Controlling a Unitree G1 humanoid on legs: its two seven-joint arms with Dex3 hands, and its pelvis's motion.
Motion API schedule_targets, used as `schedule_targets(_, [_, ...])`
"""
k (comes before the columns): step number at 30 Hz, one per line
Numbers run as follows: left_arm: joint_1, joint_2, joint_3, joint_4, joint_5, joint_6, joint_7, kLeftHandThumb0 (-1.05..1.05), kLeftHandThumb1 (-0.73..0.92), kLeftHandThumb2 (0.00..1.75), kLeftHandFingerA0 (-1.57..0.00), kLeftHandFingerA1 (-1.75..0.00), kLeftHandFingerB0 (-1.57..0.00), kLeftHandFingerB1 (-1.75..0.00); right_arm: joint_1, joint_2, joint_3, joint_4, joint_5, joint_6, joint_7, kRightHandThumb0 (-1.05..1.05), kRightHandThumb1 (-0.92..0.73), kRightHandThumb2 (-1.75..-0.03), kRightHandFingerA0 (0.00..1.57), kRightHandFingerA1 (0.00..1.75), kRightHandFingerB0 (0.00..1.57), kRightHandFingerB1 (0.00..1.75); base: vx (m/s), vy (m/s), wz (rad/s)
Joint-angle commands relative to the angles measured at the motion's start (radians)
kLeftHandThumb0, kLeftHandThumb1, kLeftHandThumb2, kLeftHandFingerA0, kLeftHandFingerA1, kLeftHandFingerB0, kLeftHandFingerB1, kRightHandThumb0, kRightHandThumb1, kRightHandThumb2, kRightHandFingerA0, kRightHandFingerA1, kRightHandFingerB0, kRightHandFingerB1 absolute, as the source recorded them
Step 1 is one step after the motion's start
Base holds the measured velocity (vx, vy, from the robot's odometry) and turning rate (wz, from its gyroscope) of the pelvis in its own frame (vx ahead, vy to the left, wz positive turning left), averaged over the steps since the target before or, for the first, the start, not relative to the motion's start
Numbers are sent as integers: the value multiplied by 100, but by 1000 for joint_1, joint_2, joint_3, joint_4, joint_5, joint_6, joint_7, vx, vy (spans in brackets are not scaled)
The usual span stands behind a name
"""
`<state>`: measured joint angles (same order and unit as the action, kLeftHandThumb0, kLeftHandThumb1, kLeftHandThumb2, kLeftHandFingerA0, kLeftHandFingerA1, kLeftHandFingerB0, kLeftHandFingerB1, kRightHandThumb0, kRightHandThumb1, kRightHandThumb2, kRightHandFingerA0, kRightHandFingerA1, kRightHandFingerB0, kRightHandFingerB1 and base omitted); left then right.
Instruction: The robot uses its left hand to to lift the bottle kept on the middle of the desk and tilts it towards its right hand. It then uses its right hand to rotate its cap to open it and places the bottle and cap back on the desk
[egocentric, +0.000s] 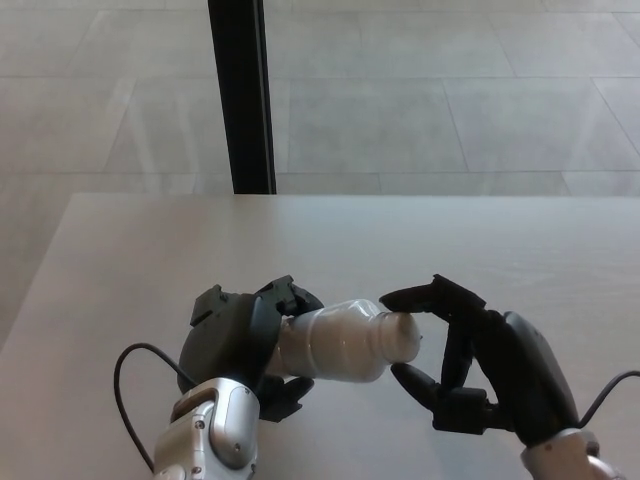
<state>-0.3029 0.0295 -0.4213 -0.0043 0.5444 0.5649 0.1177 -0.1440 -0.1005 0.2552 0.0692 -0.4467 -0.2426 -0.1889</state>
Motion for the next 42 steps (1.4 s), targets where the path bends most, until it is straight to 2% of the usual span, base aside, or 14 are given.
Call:
schedule_targets(1, [8, -1, 12, 12, 12, -3, 5, 3, 71, 80, -74, -160, -74, -101, -20, -24, -6, 42, -57, -140, -99, -21, -55, -102, 92, 159, 85, 108, 0, 0, 0])
schedule_targets(4, [15, 1, 17, 16, 9, -18, 10, 3, 71, 76, -75, -135, -69, -79, -20, -32, -8, 36, -79, -145, -115, -23, -55, -102, 93, 154, 84, 104, 0, 0, 0])
schedule_targets(15, [11, -11, 21, 19, 14, -8, 7, 3, 71, 79, -74, -146, -72, -94, -55, -72, -3, 57, -149, -244, -178, -21, -56, -88, 95, 135, 84, 93, 0, 0, 0])
schedule_targets(16, [17, -7, 21, 17, 11, -13, 2, 3, 72, 76, -75, -131, -68, -78, -64, -80, 3, 58, -160, -257, -180, -20, -54, -89, 96, 134, 84, 90, 0, 0, 0])
schedule_targets(23, [21, -4, 22, 24, 10, -29, 2, 3, 71, 78, -74, -141, -73, -88, -87, -107, 11, 64, -181, -292, -174, -22, -59, -80, 93, 164, 83, 89, 0, 0, 0])
schedule_targets(25, [20, -4, 23, 24, 12, -25, 2, 4, 70, 81, -75, -134, -70, -79, -92, -119, 18, 62, -207, -309, -186, -22, -58, -82, 92, 172, 82, 90, 0, 0, 0])
schedule_targets(26, [18, -6, 23, 20, 16, -12, -1, 4, 71, 77, -74, -104, -60, -68, -100, -139, 32, 65, -231, -329, -185, -22, -59, -83, 95, 175, 80, 90, 0, 0, 0])
schedule_targets(28, [18, -3, 21, 18, 18, -14, -3, 3, 71, 75, -75, -102, -60, -68, -104, -158, 43, 66, -235, -344, -172, -24, -60, -84, 93, 175, 81, 93, 0, 0, 0])
schedule_targets(29, [17, 3, 16, 17, 25, -9, -7, 3, 70, 75, -73, -121, -68, -75, -109, -171, 51, 70, -240, -353, -166, -26, -61, -83, 91, 174, 80, 95, 0, 0, 0])
schedule_targets(32, [25, 6, 14, 12, 24, -14, -7, 1, 71, 70, -68, -96, -63, -68, -122, -213, 69, 74, -239, -379, -131, -27, -57, -95, 90, 174, 79, 102, 0, 0, 0])
schedule_targets(34, [26, 6, 14, 12, 24, -14, -7, 1, 71, 70, -68, -96, -63, -68, -125, -220, 73, 77, -237, -383, -132, -27, -57, -95, 90, 174, 79, 102, 0, 0, 0])
schedule_targets(35, [31, 1, 19, 11, 16, -15, -4, 3, 72, 73, -73, -117, -65, -74, -138, -248, 81, 86, -241, -411, -119, -28, -54, -95, 91, 172, 81, 101, 0, 0, 0])
schedule_targets(39, [29, 4, 14, 6, 23, -3, -12, 2, 72, 72, -73, -98, -61, -67, -149, -280, 90, 97, -261, -436, -134, -29, -54, -92, 91, 175, 82, 102, 0, 0, 0])
schedule_targets(42, [25, 6, 16, 11, 26, -6, -9, -1, 72, 71, -76, -117, -62, -67, -158, -314, 94, 109, -267, -465, -132, -29, -54, -89, 92, 175, 83, 96, 0, 0, 0])
